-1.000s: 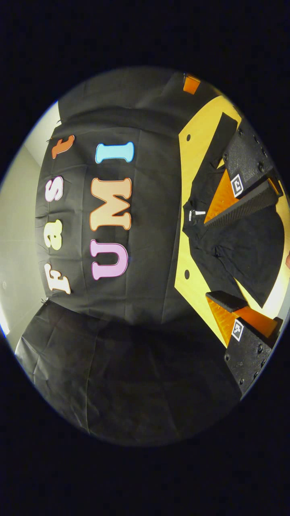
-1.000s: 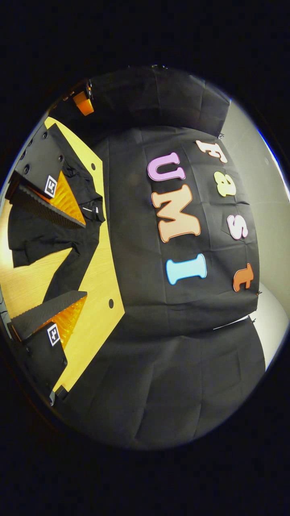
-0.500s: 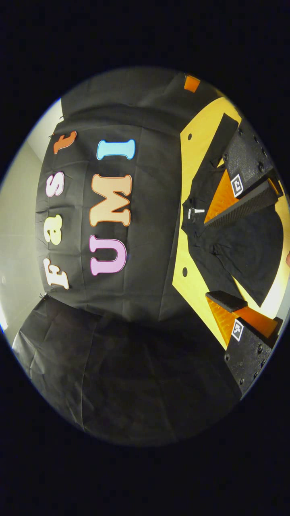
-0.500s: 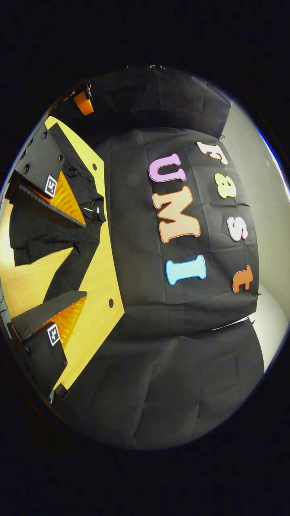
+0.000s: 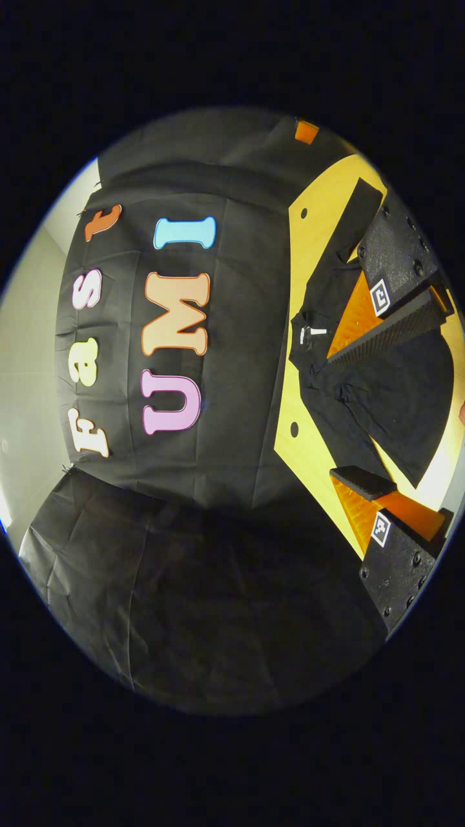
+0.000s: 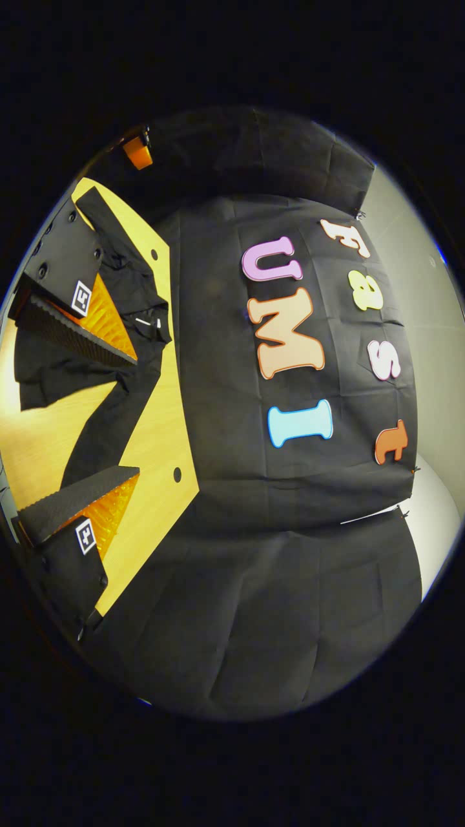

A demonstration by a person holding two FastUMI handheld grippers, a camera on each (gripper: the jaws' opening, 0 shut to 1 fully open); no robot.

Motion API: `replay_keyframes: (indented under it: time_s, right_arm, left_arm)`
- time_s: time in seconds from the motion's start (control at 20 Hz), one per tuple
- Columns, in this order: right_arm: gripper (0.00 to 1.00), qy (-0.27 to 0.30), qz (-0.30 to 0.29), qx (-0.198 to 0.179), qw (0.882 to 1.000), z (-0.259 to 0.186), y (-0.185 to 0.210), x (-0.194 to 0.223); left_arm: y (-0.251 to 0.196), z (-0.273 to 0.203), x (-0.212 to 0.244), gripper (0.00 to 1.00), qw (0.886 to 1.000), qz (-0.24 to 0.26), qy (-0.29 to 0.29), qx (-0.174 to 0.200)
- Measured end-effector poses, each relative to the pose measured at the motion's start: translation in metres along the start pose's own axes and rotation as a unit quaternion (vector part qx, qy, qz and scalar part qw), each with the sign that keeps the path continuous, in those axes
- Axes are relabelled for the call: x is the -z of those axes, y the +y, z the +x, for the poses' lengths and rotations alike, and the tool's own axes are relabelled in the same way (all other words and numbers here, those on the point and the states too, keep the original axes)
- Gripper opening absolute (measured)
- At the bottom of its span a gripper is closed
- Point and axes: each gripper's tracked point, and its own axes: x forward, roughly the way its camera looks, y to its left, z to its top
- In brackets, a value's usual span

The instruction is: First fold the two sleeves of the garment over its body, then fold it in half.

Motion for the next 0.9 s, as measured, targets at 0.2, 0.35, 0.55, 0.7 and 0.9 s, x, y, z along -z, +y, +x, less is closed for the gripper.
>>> replay_keyframes:
  time_s: [0.2,0.35,0.55,0.7,0.9]
  right_arm:
    - [0.97,-0.004,-0.004,0.026,1.0,0.017,-0.031,-0.001]
    - [0.97,0.009,-0.003,0.045,0.999,0.033,-0.052,0.013]
    - [0.97,0.048,-0.001,0.056,0.997,0.064,-0.078,0.045]
    - [0.93,0.089,0.02,0.058,0.994,0.084,-0.09,0.072]
    - [0.93,0.135,0.045,0.063,0.988,0.109,-0.105,0.106]
  left_arm:
    - [0.009,-0.003,0.0,0.93,1.0,0.005,-0.001,-0.015]
    - [0.012,-0.006,0.004,0.93,1.0,0.005,0.005,-0.027]
    - [0.017,-0.009,0.007,0.93,0.999,0.012,0.008,-0.036]
    - [0.017,-0.009,0.008,0.93,0.999,0.019,0.007,-0.042]
    - [0.014,-0.01,0.012,0.93,0.998,0.023,0.005,-0.049]
